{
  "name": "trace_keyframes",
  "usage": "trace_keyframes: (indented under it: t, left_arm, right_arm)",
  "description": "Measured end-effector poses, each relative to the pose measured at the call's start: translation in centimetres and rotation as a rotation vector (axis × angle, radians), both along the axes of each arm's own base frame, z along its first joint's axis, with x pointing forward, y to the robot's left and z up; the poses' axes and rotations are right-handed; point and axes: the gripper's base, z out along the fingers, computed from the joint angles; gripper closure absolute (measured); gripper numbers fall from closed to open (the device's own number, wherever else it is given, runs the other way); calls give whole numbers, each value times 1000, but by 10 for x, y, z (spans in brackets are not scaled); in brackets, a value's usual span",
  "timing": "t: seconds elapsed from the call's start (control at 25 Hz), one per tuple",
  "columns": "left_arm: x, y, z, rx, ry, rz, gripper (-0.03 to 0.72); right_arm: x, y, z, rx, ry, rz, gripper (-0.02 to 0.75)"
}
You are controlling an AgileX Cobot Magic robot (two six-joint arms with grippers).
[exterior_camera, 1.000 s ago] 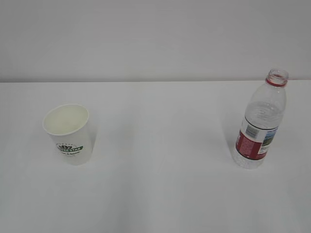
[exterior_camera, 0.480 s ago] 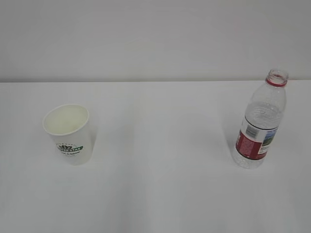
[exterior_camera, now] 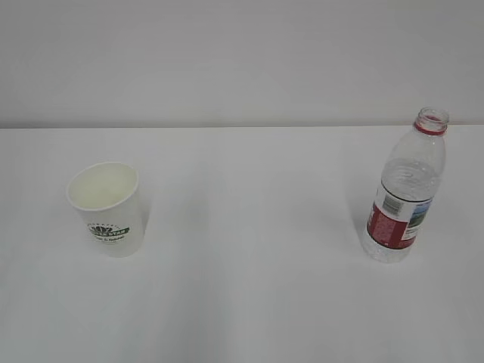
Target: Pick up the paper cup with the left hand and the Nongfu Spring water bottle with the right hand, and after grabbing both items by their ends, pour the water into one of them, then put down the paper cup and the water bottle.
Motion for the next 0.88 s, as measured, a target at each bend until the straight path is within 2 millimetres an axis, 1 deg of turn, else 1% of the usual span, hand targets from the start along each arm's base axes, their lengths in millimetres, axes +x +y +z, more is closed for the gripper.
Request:
trace_keyframes:
  t: [0.12,0.24,0.56,0.88]
  left_arm:
    - [2,-1,10,-23,-94,0,276]
    - [10,-1,13,-28,-91,2,276]
    - [38,-2,20,-37,-71,11,276]
    - [62,-3,26,-43,-77,24,284]
  right_arm:
    - [2,3,6,30,-67,20,209]
    - [5,5,12,51,-107,33,209]
    - [36,11,23,99,-90,54,209]
    - [60,13,44,104,-137,53,209]
